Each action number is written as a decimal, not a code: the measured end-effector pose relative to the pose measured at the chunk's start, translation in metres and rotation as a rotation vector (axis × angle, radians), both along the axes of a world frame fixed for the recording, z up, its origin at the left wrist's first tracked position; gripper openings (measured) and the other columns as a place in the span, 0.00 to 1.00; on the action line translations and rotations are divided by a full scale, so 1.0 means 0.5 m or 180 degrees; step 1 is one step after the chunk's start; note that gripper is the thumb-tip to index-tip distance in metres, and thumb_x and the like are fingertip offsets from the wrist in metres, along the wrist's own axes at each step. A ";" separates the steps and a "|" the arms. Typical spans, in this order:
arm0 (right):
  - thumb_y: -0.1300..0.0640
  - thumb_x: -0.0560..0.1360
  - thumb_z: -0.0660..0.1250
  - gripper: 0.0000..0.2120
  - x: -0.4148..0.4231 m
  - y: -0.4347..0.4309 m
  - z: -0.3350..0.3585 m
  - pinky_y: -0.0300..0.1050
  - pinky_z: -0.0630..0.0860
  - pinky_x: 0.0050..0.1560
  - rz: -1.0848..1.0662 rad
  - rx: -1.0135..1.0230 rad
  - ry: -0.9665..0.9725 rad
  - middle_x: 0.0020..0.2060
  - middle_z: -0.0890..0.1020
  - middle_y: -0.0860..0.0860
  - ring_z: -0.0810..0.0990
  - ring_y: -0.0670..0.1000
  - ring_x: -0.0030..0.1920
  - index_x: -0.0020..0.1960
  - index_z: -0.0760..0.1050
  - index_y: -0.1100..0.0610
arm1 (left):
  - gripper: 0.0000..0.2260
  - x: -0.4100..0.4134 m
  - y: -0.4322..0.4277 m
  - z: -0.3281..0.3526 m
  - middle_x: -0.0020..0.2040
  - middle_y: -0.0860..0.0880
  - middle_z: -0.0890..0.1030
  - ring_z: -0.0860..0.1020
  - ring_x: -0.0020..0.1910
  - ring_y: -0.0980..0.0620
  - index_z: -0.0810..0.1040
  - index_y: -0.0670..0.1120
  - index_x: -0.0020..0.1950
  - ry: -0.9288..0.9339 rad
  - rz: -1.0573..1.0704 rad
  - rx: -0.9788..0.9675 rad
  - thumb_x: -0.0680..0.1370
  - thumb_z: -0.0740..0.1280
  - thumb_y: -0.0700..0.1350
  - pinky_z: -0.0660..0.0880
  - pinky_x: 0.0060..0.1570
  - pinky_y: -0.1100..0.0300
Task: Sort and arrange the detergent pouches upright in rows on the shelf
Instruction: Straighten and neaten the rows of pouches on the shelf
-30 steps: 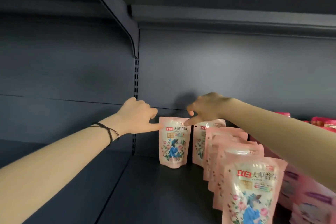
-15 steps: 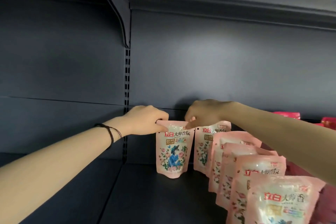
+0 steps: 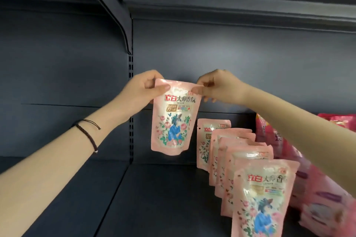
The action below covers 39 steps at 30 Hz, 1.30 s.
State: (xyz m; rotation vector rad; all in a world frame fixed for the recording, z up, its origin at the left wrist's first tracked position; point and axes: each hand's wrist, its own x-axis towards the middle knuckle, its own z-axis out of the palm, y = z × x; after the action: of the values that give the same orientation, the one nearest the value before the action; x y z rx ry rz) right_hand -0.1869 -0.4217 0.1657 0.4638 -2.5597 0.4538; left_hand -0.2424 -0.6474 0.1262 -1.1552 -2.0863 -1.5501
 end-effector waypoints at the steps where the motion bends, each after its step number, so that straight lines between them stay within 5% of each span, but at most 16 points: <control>1: 0.54 0.78 0.67 0.11 0.022 -0.001 0.006 0.38 0.79 0.37 0.0039 -0.0161 0.0075 0.31 0.81 0.48 0.79 0.46 0.32 0.36 0.77 0.50 | 0.06 0.024 0.001 0.008 0.41 0.52 0.85 0.82 0.38 0.59 0.76 0.41 0.48 0.0016 0.0006 0.0108 0.78 0.67 0.43 0.77 0.35 0.67; 7: 0.55 0.78 0.67 0.08 0.168 0.005 0.014 0.50 0.82 0.40 0.0253 -0.0694 0.0636 0.35 0.83 0.51 0.80 0.47 0.33 0.41 0.79 0.54 | 0.03 0.190 0.024 0.008 0.39 0.54 0.84 0.82 0.38 0.58 0.75 0.46 0.47 0.0118 0.0065 0.0623 0.79 0.66 0.43 0.78 0.33 0.65; 11: 0.54 0.78 0.66 0.12 0.253 0.029 -0.010 0.56 0.80 0.41 0.0312 -0.0939 0.0759 0.39 0.84 0.61 0.82 0.60 0.39 0.45 0.80 0.63 | 0.03 0.292 0.062 -0.012 0.40 0.55 0.84 0.82 0.41 0.59 0.74 0.46 0.48 0.0037 0.0195 0.0924 0.79 0.65 0.45 0.78 0.36 0.64; 18: 0.54 0.78 0.66 0.11 0.344 0.069 -0.074 0.39 0.75 0.31 0.0448 -0.1486 0.0621 0.37 0.83 0.56 0.76 0.42 0.29 0.41 0.79 0.60 | 0.04 0.402 0.124 -0.047 0.37 0.58 0.81 0.80 0.38 0.63 0.74 0.47 0.45 0.0081 0.0204 0.1185 0.80 0.64 0.44 0.73 0.34 0.72; 23: 0.56 0.79 0.65 0.09 0.349 0.055 -0.086 0.37 0.75 0.32 0.0757 -0.2048 0.0620 0.35 0.82 0.50 0.80 0.44 0.32 0.40 0.77 0.53 | 0.05 0.426 0.136 -0.034 0.38 0.58 0.80 0.80 0.39 0.62 0.73 0.50 0.44 0.0345 0.0403 0.1359 0.80 0.64 0.45 0.75 0.37 0.69; 32: 0.60 0.79 0.65 0.08 0.425 0.014 -0.060 0.39 0.76 0.33 0.1525 -0.2287 0.1025 0.36 0.80 0.51 0.79 0.45 0.34 0.42 0.76 0.55 | 0.04 0.511 0.102 0.004 0.39 0.57 0.78 0.78 0.41 0.53 0.73 0.49 0.45 0.0878 0.0258 0.1535 0.80 0.64 0.45 0.76 0.42 0.61; 34: 0.60 0.79 0.65 0.07 0.449 0.009 -0.052 0.39 0.75 0.32 0.1608 -0.2280 0.1034 0.34 0.80 0.49 0.79 0.44 0.33 0.42 0.77 0.56 | 0.04 0.531 0.099 0.004 0.39 0.52 0.77 0.77 0.41 0.46 0.73 0.48 0.46 0.0791 0.0124 0.1669 0.80 0.64 0.46 0.77 0.43 0.55; 39: 0.58 0.78 0.66 0.09 0.488 0.028 -0.104 0.47 0.77 0.34 0.1496 -0.2337 0.0838 0.35 0.81 0.59 0.80 0.50 0.35 0.42 0.77 0.62 | 0.05 0.555 0.111 -0.061 0.41 0.52 0.79 0.79 0.42 0.52 0.75 0.49 0.44 0.0284 -0.0179 0.1855 0.79 0.65 0.47 0.79 0.43 0.55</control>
State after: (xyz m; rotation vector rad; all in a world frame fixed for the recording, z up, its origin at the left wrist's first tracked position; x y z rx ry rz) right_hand 0.0570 -0.4077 0.1134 0.7699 -1.8372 1.3301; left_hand 0.0352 -0.5921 0.0956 -1.0367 -1.4026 -1.9101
